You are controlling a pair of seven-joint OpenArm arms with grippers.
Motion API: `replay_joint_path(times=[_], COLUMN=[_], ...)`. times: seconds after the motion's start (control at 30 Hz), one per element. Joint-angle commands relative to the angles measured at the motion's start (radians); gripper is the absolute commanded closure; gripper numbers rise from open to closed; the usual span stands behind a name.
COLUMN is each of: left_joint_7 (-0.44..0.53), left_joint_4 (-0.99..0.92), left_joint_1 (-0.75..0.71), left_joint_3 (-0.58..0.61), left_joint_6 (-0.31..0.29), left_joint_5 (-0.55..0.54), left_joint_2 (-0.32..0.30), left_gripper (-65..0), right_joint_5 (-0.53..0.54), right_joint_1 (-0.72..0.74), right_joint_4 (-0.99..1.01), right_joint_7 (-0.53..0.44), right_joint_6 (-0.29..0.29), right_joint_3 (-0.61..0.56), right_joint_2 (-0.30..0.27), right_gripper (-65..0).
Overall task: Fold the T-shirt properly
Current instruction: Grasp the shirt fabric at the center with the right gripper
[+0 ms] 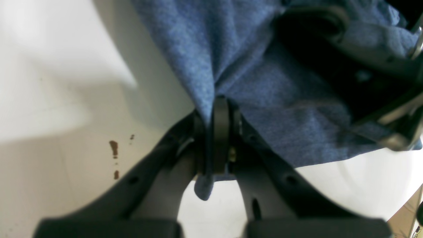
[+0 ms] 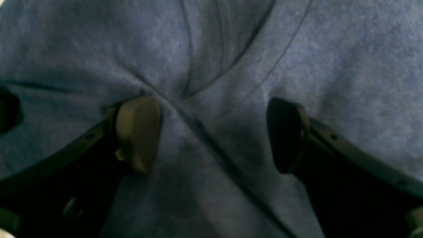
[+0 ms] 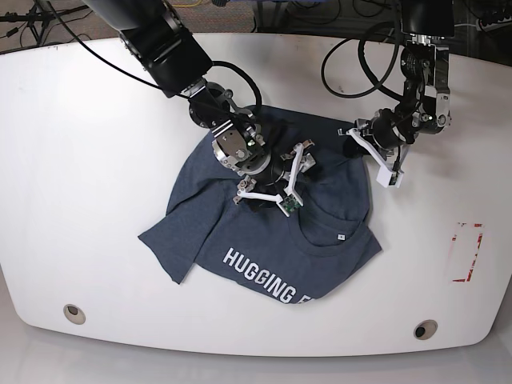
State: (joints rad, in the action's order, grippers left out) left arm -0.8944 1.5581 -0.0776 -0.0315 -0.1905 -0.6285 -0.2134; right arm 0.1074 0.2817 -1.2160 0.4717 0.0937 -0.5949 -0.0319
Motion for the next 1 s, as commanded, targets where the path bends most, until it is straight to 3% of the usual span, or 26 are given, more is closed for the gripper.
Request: replay_joint_path(times=[0.0, 0.4, 0.63, 0.97], left_joint_7=[0.01, 0.01, 0.01, 0.01], left_joint_4=[0.021, 0.021, 0.02, 0.018], left_joint_1=[0.012, 0.012, 0.012, 0.012], left_joint_3=[-0.003, 0.017, 0.023, 0.023], left_joint_6=[-0.004, -0.004, -0.004, -0.004], left_joint_5=[-0.012, -0.012, -0.012, -0.012], left_joint_2=[-0.008, -0.008, -0.008, -0.008], left_gripper=[0.0, 0.0, 0.0, 0.0], right_joint_5=[-0.008, -0.008, -0.01, -0.01], right_joint_1=[0.029, 0.041, 0.029, 0.031], right_joint_4=[-0.018, -0.006, 0.026, 0.067], right_joint_7=[-0.029, -0.029, -0.027, -0.031], right_joint_6=[-0.008, -0.007, -0.005, -0.005], right_joint_3=[0.023, 0.056, 0.054, 0.054], right_joint_2=[-0.001, -0.001, 0.046, 0.048], right_gripper=[-48.7, -48.7, -48.7, -48.7])
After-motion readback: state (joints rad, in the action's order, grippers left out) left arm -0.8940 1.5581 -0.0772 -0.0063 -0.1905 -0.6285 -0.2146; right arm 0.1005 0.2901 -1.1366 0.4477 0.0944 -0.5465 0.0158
